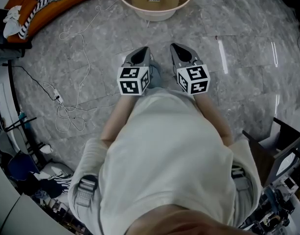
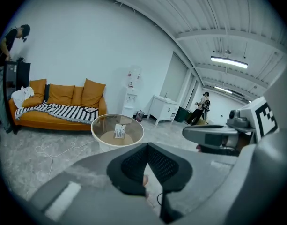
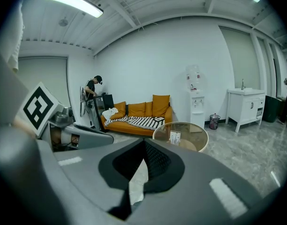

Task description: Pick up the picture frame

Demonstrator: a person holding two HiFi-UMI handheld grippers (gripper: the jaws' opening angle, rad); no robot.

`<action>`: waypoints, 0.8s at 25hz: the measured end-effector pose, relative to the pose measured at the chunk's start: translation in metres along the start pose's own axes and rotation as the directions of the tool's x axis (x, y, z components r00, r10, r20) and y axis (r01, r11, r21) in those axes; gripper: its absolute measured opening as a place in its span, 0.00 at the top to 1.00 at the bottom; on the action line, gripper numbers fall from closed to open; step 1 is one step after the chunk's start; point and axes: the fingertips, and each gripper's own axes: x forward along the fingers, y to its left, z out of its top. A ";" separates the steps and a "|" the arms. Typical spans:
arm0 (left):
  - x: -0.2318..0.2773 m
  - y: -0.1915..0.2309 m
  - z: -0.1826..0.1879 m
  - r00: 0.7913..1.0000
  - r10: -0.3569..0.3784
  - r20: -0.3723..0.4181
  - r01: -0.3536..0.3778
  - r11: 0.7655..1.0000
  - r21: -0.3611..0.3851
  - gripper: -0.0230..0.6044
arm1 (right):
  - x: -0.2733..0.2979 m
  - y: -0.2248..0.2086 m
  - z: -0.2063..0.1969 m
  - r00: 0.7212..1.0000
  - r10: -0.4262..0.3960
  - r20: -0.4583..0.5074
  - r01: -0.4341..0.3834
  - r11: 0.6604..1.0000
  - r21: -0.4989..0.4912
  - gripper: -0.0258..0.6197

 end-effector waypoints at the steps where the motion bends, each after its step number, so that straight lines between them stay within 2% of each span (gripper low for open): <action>1: 0.007 0.004 0.008 1.000 -0.006 0.001 0.006 1.000 0.008 0.96 | 0.008 -0.005 0.006 1.000 -0.003 0.004 0.003 1.000 0.001 0.96; 12: 0.075 0.054 0.094 0.998 -0.066 0.000 0.066 0.997 0.043 0.96 | 0.090 -0.050 0.073 0.999 -0.043 0.031 0.043 0.999 0.003 0.96; 20: 0.116 0.097 0.133 0.997 -0.076 -0.005 0.076 0.996 0.050 0.96 | 0.146 -0.074 0.101 0.997 -0.078 0.031 0.077 0.997 0.007 0.96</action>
